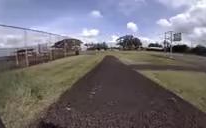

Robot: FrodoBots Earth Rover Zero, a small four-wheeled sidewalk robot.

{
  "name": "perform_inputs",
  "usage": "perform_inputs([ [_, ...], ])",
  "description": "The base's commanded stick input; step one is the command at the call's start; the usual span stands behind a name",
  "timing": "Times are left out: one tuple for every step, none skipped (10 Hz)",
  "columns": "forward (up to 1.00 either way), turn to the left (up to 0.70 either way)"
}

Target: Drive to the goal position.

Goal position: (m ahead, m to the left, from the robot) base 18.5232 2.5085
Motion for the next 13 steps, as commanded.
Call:
perform_inputs([
  [0.85,0.0],
  [0.85,0.0],
  [0.85,0.0],
  [0.85,0.0],
  [0.85,0.0],
  [0.85,-0.1],
  [0.85,-0.27],
  [0.85,-0.34],
  [0.85,-0.34],
  [0.85,-0.32],
  [0.85,-0.17],
  [0.85,-0.05],
  [0.85,0.0],
])
